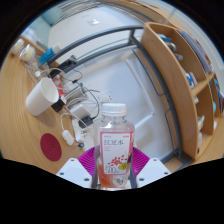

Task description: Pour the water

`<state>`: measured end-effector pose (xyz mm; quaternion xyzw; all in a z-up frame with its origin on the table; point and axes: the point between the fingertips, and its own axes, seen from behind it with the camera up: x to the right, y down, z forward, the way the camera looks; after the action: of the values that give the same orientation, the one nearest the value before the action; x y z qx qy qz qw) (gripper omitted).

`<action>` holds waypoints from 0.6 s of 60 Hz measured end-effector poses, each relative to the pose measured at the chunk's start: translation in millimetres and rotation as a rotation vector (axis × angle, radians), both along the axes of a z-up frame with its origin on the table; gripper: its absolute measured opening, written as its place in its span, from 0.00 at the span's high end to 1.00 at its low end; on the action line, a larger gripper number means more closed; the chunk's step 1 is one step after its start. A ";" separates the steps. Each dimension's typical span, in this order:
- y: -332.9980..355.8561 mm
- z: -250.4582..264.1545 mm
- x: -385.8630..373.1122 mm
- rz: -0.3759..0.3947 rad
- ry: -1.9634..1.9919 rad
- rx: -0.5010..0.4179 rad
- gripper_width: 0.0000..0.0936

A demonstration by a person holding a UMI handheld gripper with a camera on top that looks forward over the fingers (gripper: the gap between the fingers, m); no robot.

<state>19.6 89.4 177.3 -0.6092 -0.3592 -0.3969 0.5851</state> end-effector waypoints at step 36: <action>43.3 12.4 -118.0 0.122 -0.984 0.119 0.52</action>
<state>-98.4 132.7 189.7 -0.2932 -0.6045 -0.6221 0.4020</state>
